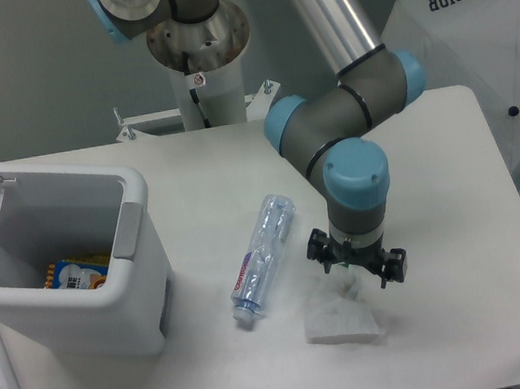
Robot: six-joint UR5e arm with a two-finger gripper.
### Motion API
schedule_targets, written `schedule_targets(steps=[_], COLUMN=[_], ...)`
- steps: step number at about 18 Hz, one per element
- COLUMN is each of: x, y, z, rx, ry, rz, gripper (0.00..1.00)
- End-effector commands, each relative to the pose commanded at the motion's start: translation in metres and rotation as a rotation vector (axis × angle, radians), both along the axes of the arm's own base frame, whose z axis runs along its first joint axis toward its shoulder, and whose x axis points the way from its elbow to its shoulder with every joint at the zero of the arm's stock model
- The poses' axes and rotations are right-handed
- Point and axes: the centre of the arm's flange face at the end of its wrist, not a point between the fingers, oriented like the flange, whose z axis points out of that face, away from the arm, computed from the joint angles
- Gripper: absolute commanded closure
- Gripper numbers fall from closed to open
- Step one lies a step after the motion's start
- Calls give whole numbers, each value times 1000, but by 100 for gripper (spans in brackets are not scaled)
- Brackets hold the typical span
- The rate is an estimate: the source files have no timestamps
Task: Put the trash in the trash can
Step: 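Lower the gripper onto the white tissue and close on it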
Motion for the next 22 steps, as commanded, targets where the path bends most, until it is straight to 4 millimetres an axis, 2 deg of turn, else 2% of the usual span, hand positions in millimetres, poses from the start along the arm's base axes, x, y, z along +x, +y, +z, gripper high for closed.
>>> schedule_targets(steps=[3,5,8,9,12,16,22], x=[-2,6,12,15,21,18,12], y=[4,10,6,7,12,15,19], z=[-15,-17,-26,-27,-27,-18,-2], rx=[-47,-72,-105,-115,-120,-110,-79], ry=[15,29,28,32,33,43,58], rz=[35,15,12,6,-6,-5,6], gripper=[0,0,0,11,57,95,99])
